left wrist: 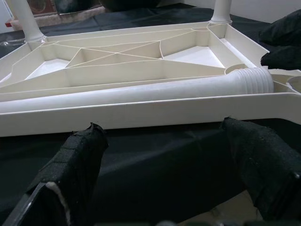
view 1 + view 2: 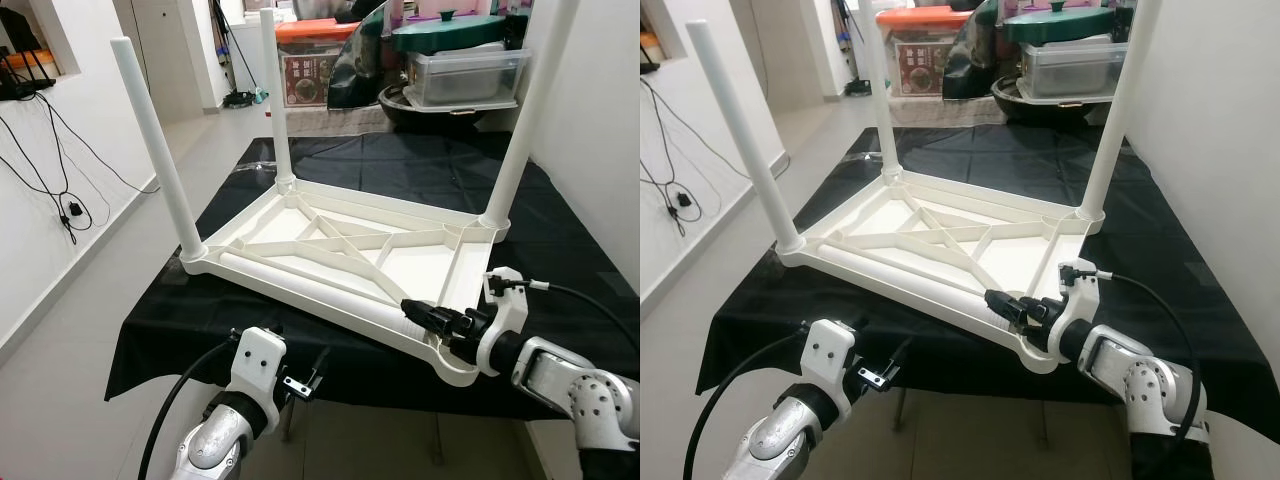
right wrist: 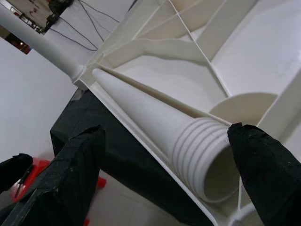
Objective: Building children table
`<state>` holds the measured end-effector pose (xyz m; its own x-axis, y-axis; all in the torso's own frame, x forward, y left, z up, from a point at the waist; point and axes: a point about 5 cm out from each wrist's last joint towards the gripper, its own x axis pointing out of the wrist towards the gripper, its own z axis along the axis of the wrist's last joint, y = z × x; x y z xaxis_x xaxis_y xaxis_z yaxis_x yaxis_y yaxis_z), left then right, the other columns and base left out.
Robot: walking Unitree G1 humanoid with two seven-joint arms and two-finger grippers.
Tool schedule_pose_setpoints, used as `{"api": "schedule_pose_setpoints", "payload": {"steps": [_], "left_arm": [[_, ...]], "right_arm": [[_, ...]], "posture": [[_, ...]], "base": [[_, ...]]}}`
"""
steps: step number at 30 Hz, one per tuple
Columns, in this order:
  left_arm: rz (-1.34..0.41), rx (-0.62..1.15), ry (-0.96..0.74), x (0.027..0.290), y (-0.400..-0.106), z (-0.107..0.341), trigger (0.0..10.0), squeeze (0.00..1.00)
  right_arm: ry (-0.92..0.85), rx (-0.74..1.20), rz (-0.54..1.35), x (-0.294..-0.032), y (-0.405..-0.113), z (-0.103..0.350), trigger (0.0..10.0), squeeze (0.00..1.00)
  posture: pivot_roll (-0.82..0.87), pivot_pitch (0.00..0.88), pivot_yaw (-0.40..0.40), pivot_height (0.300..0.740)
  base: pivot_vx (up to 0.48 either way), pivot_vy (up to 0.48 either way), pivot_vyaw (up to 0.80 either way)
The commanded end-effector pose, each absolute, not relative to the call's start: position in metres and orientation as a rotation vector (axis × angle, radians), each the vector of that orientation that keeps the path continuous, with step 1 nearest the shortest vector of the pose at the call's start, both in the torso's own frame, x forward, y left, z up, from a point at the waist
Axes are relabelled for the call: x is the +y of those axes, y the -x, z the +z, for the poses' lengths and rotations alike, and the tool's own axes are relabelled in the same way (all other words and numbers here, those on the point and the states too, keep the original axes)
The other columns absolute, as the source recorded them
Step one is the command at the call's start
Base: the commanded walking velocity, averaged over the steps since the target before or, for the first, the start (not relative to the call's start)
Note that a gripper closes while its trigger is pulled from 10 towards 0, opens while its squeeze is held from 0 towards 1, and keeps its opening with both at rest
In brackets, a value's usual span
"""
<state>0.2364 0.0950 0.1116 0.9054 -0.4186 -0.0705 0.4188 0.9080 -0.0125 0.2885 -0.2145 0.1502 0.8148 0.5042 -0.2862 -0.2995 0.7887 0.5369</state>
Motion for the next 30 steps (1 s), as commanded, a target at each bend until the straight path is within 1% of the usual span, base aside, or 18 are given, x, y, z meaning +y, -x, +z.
{"api": "schedule_pose_setpoints", "payload": {"steps": [1, 3, 7, 16, 18, 21, 22, 24, 30], "left_arm": [[-0.425, 0.081, 0.0, 0.097, -0.235, 0.112, 10.0, 0.0], [-0.424, 0.084, 0.002, 0.097, -0.235, 0.112, 10.0, 0.0], [-0.424, 0.087, 0.003, 0.097, -0.235, 0.111, 10.0, 0.0], [-0.421, 0.089, 0.005, 0.097, -0.235, 0.112, 10.0, 0.0], [-0.42, 0.091, 0.005, 0.097, -0.235, 0.112, 10.0, 0.0], [-0.42, 0.091, 0.005, 0.097, -0.235, 0.112, 10.0, 0.0], [-0.419, 0.091, 0.006, 0.096, -0.235, 0.112, 10.0, 0.0], [-0.419, 0.091, 0.006, 0.096, -0.235, 0.112, 10.0, 0.0], [-0.417, 0.079, 0.006, 0.096, -0.236, 0.114, 10.0, 0.0]], "right_arm": [[-0.519, 0.451, 0.458, -0.214, -0.289, 0.149, 10.0, 0.0], [-0.526, 0.502, 0.467, -0.218, -0.286, 0.146, 10.0, 0.0], [-0.541, 0.547, 0.481, -0.218, -0.283, 0.143, 10.0, 0.0], [-0.557, 0.569, 0.498, -0.213, -0.283, 0.142, 10.0, 0.0], [-0.577, 0.56, 0.53, -0.204, -0.286, 0.146, 10.0, 0.0], [-0.584, 0.554, 0.547, -0.199, -0.289, 0.149, 10.0, 0.0], [-0.59, 0.546, 0.568, -0.192, -0.294, 0.153, 10.0, 0.0], [-0.59, 0.546, 0.568, -0.192, -0.294, 0.153, 10.0, 0.0], [-0.571, 0.529, 0.575, -0.182, -0.308, 0.162, 10.0, 0.0]], "posture": [[0.02, 0.025, 0.014, 0.74], [0.02, 0.031, 0.016, 0.74], [0.02, 0.032, 0.012, 0.74], [0.02, 0.034, 0.011, 0.74], [0.02, 0.033, 0.011, 0.74], [0.02, 0.033, 0.009, 0.74], [0.03, 0.032, 0.006, 0.74], [0.03, 0.032, 0.006, 0.74], [0.03, 0.031, 0.003, 0.74]], "base": [[0.0, 0.0, 0.0], [0.0, 0.0, 0.0], [0.0, 0.0, 0.0], [0.0, 0.0, 0.0], [0.0, 0.0, 0.0], [0.0, 0.0, 0.0], [0.0, 0.0, 0.0], [0.0, 0.0, 0.0], [0.0, 0.0, 0.0]]}}
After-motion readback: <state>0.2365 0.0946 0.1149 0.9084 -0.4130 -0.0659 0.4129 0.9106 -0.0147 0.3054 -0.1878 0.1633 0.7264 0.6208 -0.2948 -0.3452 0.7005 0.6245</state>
